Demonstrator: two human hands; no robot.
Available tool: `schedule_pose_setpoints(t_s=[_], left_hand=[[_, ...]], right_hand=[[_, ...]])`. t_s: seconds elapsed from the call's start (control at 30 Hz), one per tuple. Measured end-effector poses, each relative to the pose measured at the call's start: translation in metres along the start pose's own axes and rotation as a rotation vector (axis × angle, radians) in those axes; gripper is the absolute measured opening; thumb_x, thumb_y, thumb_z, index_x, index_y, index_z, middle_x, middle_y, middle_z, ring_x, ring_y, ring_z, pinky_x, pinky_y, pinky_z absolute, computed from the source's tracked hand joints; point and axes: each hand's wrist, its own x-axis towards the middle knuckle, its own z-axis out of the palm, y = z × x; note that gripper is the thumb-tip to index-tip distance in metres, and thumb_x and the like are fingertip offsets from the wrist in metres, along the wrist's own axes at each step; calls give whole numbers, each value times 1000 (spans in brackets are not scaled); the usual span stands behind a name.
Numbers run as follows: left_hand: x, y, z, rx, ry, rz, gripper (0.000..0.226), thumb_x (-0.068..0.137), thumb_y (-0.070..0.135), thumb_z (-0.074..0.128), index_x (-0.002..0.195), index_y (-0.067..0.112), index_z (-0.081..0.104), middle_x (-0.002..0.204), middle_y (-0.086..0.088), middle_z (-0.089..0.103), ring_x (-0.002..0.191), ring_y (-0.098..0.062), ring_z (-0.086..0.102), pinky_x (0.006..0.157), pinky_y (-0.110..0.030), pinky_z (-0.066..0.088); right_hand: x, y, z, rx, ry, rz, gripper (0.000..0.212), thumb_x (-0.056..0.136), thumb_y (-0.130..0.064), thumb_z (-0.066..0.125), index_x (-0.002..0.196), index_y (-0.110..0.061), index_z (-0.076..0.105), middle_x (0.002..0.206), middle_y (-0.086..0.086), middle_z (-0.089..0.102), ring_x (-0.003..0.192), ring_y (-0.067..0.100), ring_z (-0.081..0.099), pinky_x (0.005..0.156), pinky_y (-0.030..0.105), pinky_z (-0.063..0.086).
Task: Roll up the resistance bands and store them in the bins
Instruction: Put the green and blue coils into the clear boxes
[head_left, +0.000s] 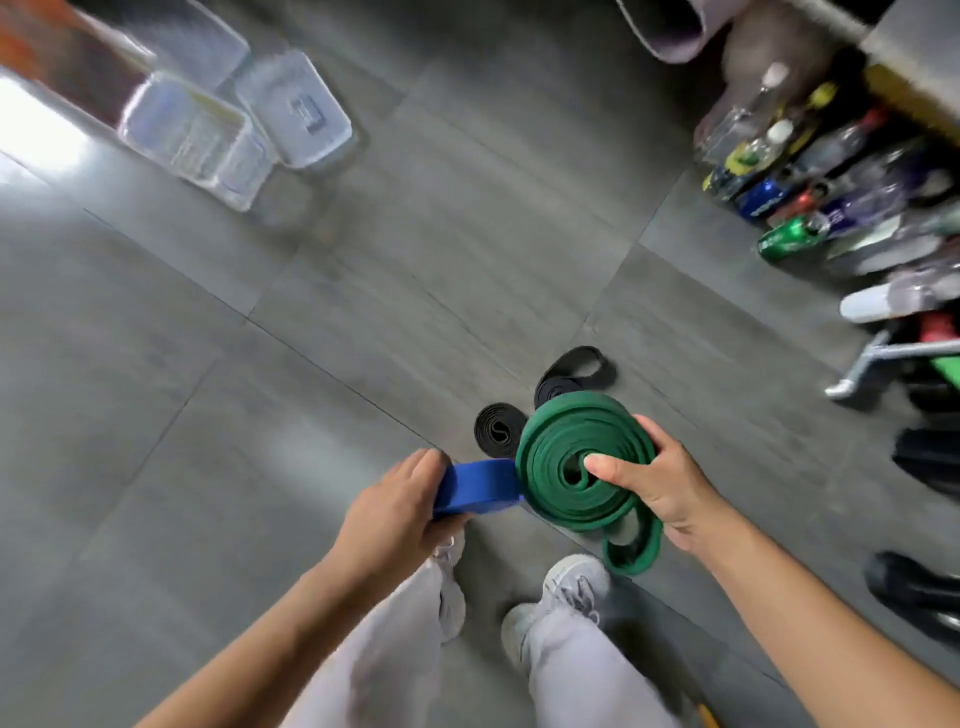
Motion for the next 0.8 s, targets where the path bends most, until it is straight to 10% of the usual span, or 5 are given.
schedule_pose_setpoints(t_s=[0.2,0.3,0.47,0.8], left_hand=[[-46,-21,-159,-167,82,-355,33,80,35,65,92,15,42,78,6,48,69,-18,42,56,-26,32],[-68,-62,-233,-315,131,-466,34,77,35,67,88,18,39,74,7,50,65,-17,46,54,-20,33],[-88,-168,-363,-293,204,-479,36,77,35,68,89,18,38,74,9,49,68,-22,49,54,-28,34],[-45,-327,-556,-257,346,-506,38,77,32,70,87,16,38,70,8,49,64,-23,48,53,-31,35]], right_hand=[[-58,-124,116,-2,48,-53,35,64,0,81,93,-10,63,75,0,73,74,19,67,65,24,57],[-71,-176,196,-14,80,-85,81,31,-34,92,102,-4,64,85,7,74,79,23,69,72,31,58],[-65,-241,337,-40,103,-205,25,75,4,70,92,-13,63,67,-9,71,64,8,67,61,20,57],[-9,-312,522,-56,28,-230,17,77,3,69,92,-5,64,68,-3,72,63,8,67,59,21,55]])
